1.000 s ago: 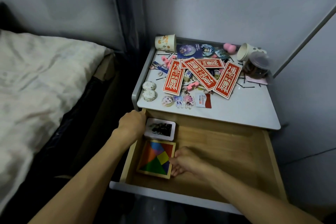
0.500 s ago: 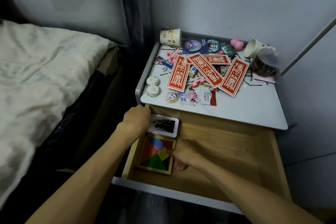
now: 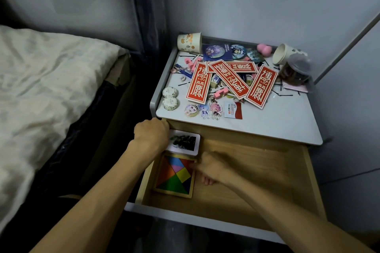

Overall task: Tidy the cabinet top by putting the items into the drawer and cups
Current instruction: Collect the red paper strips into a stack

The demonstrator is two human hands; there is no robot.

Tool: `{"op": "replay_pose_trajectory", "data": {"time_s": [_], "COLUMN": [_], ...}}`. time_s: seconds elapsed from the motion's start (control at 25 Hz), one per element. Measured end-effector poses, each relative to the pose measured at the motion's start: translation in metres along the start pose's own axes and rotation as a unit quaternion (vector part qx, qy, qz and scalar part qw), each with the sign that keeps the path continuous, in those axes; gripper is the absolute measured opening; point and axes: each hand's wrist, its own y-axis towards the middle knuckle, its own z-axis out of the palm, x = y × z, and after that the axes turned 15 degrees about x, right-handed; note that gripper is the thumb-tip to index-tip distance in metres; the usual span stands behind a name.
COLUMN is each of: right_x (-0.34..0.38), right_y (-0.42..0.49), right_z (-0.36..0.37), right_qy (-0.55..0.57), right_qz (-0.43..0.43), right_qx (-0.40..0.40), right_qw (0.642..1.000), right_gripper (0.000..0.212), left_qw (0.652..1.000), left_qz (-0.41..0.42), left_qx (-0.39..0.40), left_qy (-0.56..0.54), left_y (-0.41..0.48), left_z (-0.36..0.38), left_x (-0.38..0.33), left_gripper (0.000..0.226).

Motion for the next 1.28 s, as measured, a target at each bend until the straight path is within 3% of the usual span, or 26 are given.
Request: {"op": "replay_pose_trajectory", "data": {"time_s": [0.08,0.2,0.36,0.48,0.6,0.68,0.76,0.88,1.12,1.28], "right_x": [0.008,0.025,0.044,0.049,0.046,0.043,0.044,0.049,0.052,0.054], "right_y": [-0.023,-0.065,-0.085,-0.06,-0.026,-0.01,-0.003,-0.006,-0.024,-0.042], "right_z": [-0.019,-0.049,-0.109,-0.169,-0.204,-0.211,-0.214,-0.217,-0.218,-0.213], "right_qy": [-0.029,-0.085,-0.1,-0.142,-0.193,-0.187,-0.165,-0.097,0.07,0.184], "right_qz": [-0.028,-0.083,-0.17,-0.137,-0.044,-0.029,-0.033,-0.1,-0.193,-0.243], "right_qx": [-0.029,-0.093,-0.282,-0.382,-0.375,-0.366,-0.371,-0.374,-0.378,-0.348], "right_qw": [0.999,0.989,0.939,0.903,0.906,0.911,0.913,0.917,0.903,0.887], "right_gripper": [0.034,0.025,0.013,0.034,0.065,0.074,0.078,0.075,0.041,0.031], "left_qw": [0.997,0.965,0.887,0.879,0.919,0.94,0.939,0.924,0.888,0.799], "left_qz": [0.0,0.068,0.182,0.178,0.134,0.098,0.084,0.092,0.087,0.104], "left_qx": [-0.08,-0.183,-0.2,-0.203,-0.188,-0.197,-0.227,-0.245,-0.236,-0.236], "left_qy": [-0.016,-0.173,-0.375,-0.393,-0.319,-0.261,-0.244,-0.279,-0.385,-0.544], "left_y": [-0.006,-0.007,0.005,0.025,0.042,0.047,0.049,0.055,0.053,0.044], "left_z": [-0.008,-0.022,-0.046,-0.055,-0.055,-0.054,-0.051,-0.049,-0.051,-0.061], "left_x": [0.002,0.002,-0.02,-0.038,-0.054,-0.063,-0.067,-0.069,-0.075,-0.068], "left_gripper": [0.021,0.021,0.028,0.042,0.053,0.054,0.05,0.046,0.04,0.032]}}
